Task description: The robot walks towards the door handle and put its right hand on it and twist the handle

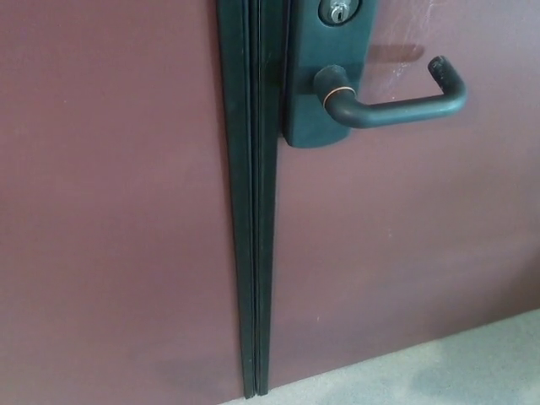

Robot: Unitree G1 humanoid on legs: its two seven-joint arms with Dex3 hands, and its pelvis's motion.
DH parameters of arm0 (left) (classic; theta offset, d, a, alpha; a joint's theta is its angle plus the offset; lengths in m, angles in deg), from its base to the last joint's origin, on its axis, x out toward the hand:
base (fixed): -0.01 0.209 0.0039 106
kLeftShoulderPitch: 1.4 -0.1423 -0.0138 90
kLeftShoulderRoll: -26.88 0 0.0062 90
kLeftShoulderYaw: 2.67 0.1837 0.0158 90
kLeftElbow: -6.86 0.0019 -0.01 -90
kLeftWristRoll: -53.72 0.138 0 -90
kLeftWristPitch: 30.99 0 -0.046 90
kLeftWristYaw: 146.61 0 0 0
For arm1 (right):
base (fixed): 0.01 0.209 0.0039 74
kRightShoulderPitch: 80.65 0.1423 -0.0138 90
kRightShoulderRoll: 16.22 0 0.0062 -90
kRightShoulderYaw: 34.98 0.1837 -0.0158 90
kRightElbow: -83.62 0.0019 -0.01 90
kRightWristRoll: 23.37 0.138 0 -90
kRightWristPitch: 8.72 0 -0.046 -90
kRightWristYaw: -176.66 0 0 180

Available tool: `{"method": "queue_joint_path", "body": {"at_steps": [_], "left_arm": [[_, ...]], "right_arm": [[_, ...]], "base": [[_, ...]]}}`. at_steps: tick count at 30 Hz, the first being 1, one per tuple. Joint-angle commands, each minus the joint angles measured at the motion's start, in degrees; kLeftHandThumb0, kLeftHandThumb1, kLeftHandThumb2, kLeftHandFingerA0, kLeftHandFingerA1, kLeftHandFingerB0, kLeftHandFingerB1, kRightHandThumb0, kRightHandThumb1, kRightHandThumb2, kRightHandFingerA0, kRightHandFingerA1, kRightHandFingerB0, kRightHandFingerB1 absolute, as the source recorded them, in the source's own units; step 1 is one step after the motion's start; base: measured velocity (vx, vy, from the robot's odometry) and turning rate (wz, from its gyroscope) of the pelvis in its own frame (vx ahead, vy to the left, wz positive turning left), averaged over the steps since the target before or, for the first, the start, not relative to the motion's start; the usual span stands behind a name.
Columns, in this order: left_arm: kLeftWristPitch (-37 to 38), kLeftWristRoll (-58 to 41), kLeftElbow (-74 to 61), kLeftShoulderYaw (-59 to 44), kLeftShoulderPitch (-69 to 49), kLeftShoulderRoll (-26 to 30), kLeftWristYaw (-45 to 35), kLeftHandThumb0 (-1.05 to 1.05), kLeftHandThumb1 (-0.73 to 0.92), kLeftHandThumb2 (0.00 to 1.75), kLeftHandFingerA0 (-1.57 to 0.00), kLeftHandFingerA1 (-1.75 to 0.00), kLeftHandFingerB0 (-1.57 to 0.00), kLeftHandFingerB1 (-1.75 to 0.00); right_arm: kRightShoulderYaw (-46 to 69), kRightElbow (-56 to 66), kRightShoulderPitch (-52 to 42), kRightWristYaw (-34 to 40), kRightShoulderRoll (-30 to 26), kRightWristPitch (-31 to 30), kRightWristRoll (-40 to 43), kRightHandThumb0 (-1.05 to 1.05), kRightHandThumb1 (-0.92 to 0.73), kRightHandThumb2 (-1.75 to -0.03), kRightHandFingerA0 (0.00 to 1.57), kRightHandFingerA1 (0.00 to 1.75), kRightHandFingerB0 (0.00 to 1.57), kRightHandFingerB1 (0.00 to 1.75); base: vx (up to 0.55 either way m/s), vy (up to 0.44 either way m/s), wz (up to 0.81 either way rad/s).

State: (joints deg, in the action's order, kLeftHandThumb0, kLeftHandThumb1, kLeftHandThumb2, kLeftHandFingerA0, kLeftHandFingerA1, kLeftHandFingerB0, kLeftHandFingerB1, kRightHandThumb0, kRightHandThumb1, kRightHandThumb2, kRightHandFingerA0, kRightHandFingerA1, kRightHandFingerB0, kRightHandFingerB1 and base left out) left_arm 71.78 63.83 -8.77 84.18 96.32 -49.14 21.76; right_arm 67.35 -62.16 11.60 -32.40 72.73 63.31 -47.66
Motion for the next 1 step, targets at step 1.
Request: {"method": "queue_joint_path", "body": {"at_steps": [1], "left_arm": [[-1.22,-1.12,0.01,-0.54,1.03,-1.33,0.56,-0.51,0.52,0.83,-0.54,-0.57,-0.38,-0.49]], "right_arm": [[-4.27,-14.10,3.79,23.59,-0.95,10.80,-2.36,-0.73,-0.58,-0.92,0.00,0.17,0.00,0.17]], "base": [[0.00,0.000,0.00]]}}
